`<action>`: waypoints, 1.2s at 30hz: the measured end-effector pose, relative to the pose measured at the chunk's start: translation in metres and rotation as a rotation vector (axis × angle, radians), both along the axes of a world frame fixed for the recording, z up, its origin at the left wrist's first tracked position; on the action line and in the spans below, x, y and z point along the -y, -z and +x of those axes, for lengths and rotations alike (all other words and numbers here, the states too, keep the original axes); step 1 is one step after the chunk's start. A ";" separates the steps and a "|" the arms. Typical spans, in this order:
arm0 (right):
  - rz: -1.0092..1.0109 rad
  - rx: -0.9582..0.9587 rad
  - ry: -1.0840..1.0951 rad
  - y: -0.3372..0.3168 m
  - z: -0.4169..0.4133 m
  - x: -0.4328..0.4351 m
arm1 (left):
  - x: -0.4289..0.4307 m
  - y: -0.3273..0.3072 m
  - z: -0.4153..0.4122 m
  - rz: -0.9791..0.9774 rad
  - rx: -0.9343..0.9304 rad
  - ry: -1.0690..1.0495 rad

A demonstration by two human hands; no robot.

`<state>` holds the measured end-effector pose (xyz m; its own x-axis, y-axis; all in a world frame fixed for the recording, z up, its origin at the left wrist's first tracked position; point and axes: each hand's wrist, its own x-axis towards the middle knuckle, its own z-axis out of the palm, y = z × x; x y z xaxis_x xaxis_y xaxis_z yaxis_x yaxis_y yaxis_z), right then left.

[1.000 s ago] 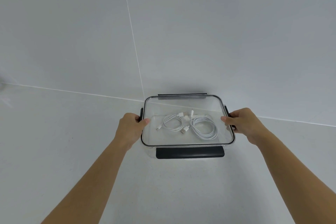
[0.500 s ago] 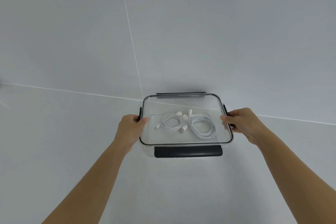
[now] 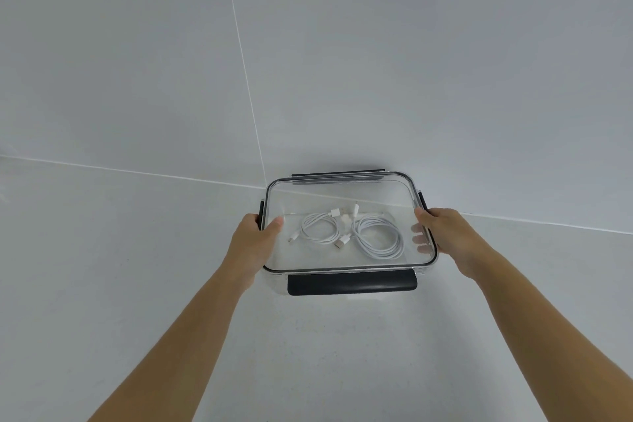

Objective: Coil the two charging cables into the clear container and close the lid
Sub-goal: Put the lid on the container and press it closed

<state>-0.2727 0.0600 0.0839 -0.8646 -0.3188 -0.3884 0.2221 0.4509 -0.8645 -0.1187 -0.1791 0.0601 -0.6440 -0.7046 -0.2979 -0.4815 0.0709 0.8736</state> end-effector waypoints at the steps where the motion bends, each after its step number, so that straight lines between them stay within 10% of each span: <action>1: -0.014 0.019 0.015 -0.001 0.000 -0.001 | 0.000 -0.001 -0.001 0.011 -0.009 -0.016; 17: -0.305 0.364 0.205 0.009 -0.013 -0.009 | 0.013 -0.011 -0.003 0.180 0.028 0.009; 25: -0.369 0.378 0.270 0.011 -0.018 -0.007 | 0.022 -0.036 -0.029 -0.607 -0.001 0.092; 36: -0.351 0.349 0.265 0.012 -0.018 -0.009 | -0.037 -0.037 -0.069 -0.814 0.030 0.672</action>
<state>-0.2903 0.0689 0.0719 -0.7721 -0.2702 -0.5752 0.5880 0.0394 -0.8079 -0.1879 -0.1421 0.0968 -0.9763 -0.2003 0.0822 -0.1463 0.8903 0.4313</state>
